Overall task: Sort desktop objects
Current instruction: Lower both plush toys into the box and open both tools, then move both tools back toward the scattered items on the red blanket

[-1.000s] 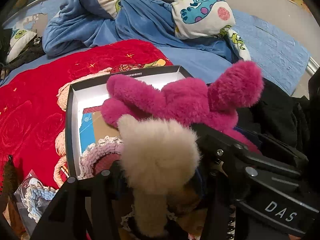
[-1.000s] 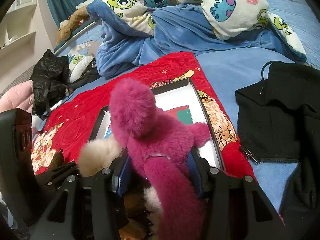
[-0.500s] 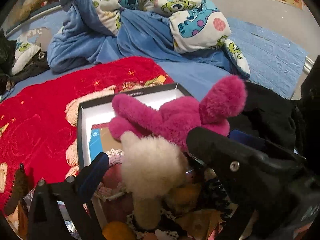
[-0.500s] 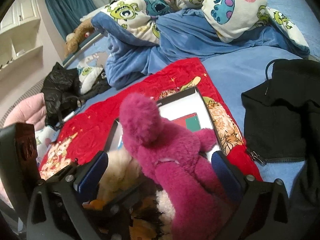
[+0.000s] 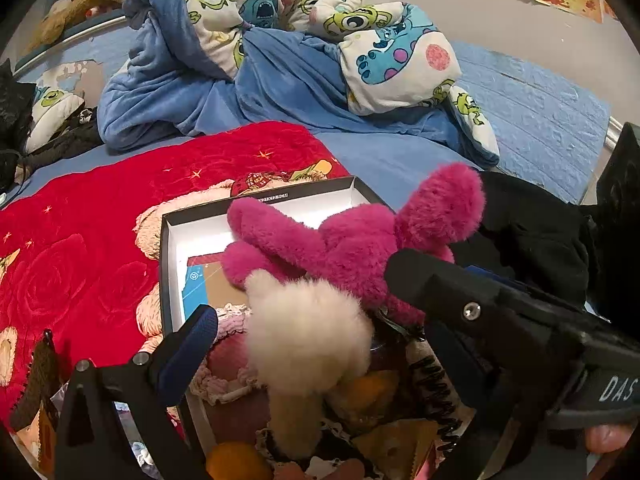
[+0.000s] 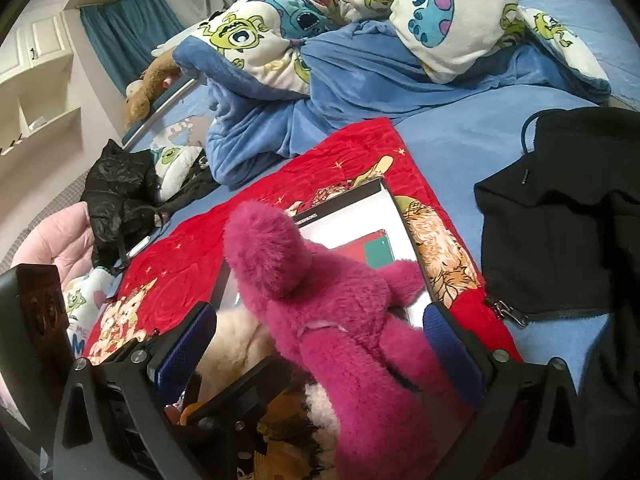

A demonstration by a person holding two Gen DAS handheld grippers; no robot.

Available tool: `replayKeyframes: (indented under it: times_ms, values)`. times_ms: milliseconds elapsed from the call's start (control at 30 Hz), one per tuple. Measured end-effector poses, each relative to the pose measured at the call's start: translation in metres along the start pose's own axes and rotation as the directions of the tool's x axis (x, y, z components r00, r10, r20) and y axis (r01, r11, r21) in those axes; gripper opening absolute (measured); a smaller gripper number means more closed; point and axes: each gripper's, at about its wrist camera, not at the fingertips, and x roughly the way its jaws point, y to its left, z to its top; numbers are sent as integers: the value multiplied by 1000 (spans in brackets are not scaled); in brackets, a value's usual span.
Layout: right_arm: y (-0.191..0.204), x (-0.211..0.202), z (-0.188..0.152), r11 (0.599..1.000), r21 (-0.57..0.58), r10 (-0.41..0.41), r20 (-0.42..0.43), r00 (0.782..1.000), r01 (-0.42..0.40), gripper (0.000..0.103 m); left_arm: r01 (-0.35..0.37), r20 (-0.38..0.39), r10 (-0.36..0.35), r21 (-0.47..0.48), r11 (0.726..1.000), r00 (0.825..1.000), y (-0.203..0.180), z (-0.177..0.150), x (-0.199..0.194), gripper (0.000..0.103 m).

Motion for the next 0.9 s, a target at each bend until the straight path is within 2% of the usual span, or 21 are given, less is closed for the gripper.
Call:
replayKeyframes:
  times_ms: [100,233,367,500,667,767,900]
  values:
    - [-1,-1,1,1000,6,-11,12,1000,11,103,16,5,-16,-7,1000,1000,2,1,-3,103]
    - [-3,-7,3,999,24,-28,40,999,27,103,72,9,-72,-20,997,997,0,0,-11,103]
    - [-3,-13,4,998,24,-54,49,997,53,103,26,39,-27,31,999,999,-12,0,-25,103]
    - [7,-24,4,997,-19,-69,48,996,70,103,25,66,-28,49,998,997,-15,2,-51,103]
    - [35,-58,10,993,-81,-80,85,993,87,103,5,107,-9,38,999,994,-1,6,-106,103]
    - [62,-84,14,989,-110,-88,104,991,99,103,-58,147,50,44,997,988,17,8,-154,103]
    - [113,-116,12,975,-182,-101,145,984,127,103,-105,196,102,3,995,975,54,7,-226,103]
